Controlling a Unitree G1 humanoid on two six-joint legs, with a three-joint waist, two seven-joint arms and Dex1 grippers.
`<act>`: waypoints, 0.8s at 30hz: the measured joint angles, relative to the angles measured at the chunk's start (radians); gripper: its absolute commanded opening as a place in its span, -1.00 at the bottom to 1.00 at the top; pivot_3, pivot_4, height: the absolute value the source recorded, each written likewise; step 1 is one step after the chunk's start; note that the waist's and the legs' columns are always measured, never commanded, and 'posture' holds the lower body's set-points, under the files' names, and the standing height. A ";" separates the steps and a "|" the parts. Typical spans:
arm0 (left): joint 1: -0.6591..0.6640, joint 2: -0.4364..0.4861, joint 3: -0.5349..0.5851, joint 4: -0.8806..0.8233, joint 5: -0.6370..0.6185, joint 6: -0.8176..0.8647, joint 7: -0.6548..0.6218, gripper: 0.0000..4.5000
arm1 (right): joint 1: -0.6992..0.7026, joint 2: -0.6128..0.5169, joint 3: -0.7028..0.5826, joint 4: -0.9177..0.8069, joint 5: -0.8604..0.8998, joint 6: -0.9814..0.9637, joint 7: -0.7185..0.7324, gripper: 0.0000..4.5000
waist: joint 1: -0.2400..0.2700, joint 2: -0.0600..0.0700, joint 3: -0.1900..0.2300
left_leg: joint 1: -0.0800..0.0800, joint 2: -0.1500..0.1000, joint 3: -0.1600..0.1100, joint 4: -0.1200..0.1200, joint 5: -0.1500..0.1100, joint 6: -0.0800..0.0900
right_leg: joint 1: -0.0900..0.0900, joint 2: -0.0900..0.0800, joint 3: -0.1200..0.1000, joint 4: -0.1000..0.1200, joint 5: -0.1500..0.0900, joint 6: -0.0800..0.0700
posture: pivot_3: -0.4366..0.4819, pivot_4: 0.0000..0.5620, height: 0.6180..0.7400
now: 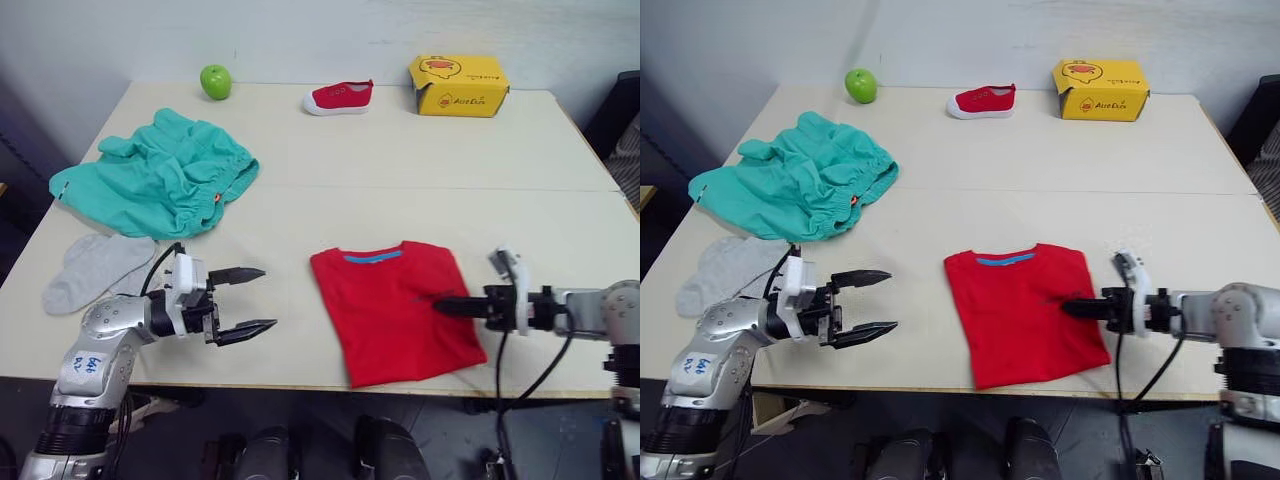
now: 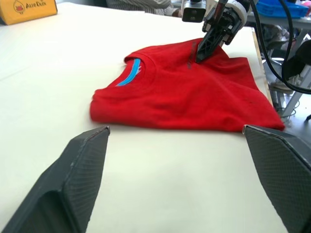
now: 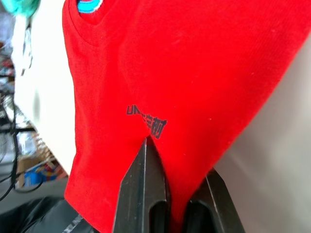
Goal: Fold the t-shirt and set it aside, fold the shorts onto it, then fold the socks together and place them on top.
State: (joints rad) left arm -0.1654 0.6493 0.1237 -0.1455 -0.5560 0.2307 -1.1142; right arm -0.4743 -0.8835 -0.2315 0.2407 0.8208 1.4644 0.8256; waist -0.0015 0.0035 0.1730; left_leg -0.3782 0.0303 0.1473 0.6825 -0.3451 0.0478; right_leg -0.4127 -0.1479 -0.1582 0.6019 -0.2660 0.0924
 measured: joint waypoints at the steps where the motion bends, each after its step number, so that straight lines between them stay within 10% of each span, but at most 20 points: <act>1: 0.000 0.001 0.011 -0.003 -0.007 0.008 0.000 0.98 | -0.003 -0.031 0.002 0.033 -0.020 -0.022 0.012 -1.00 | 0.000 0.000 0.000 | 0.000 0.000 0.001 0.000 0.000 0.000 | 0.000 0.000 0.000 0.000 0.000 0.000 | -0.05 -0.47 1.00; 20: 0.048 0.108 0.146 -0.051 -0.046 0.073 0.017 0.98 | -0.337 -0.120 0.162 0.850 -0.516 -0.773 0.155 -1.00 | -0.028 0.001 0.002 | 0.002 0.001 0.006 0.000 0.003 -0.003 | -0.001 0.001 0.000 -0.005 0.002 0.005 | -0.05 -0.47 1.00; 24: 0.047 0.107 0.146 -0.053 -0.046 0.075 0.019 1.00 | -0.380 -0.117 0.157 0.925 -0.569 -0.834 0.150 -0.56 | -0.027 0.002 0.002 | 0.002 0.001 0.006 0.000 0.003 -0.003 | -0.001 0.001 0.001 -0.003 0.002 0.005 | -0.05 -0.47 1.00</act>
State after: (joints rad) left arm -0.1182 0.7566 0.2693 -0.1982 -0.6022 0.3056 -1.0954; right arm -0.8539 -1.0005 -0.0740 1.1654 0.2519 0.6300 0.9758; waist -0.0284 0.0051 0.1753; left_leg -0.3764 0.0316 0.1535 0.6825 -0.3423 0.0446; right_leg -0.4137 -0.1465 -0.1575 0.5985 -0.2638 0.0969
